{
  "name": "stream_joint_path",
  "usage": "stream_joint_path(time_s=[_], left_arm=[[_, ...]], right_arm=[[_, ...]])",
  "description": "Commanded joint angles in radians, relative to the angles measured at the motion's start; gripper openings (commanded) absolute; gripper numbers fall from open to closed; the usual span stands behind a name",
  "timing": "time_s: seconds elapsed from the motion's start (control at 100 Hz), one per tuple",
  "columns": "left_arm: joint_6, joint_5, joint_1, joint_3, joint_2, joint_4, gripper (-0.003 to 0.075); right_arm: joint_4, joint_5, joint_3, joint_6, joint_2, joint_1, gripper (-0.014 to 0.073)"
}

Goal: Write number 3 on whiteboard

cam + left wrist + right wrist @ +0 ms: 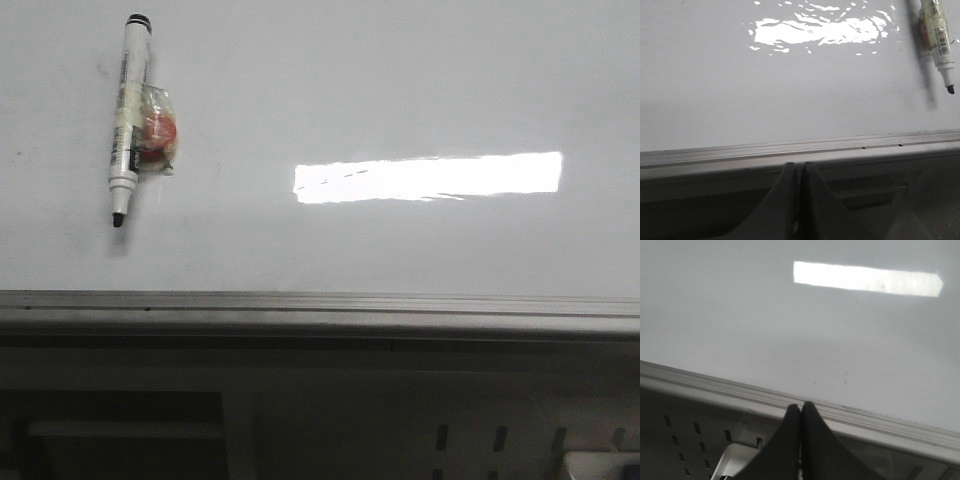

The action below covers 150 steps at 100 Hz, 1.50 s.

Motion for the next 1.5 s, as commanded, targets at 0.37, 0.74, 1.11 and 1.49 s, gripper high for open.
stream_joint_path(time_s=[0.37, 0.74, 1.11, 1.49], left_arm=[[-0.01, -0.044, 0.0, 0.035, -0.022, -0.005, -0.002], [-0.008, -0.044, 0.0, 0.035, -0.022, -0.003, -0.002], [-0.008, -0.053, 0.0, 0.035, -0.022, -0.081, -0.002], [-0.008, -0.238, 0.0, 0.035, -0.022, -0.917, -0.002]], right_arm=[[-0.012, -0.027, 0.025, -0.004, -0.014, -0.008, -0.0064], [-0.012, -0.027, 0.025, -0.004, -0.014, -0.008, -0.0064], [0.12, -0.311, 0.025, -0.004, -0.014, -0.008, -0.0064], [0.604, -0.491, 0.02, -0.004, -0.014, -0.008, -0.0064]])
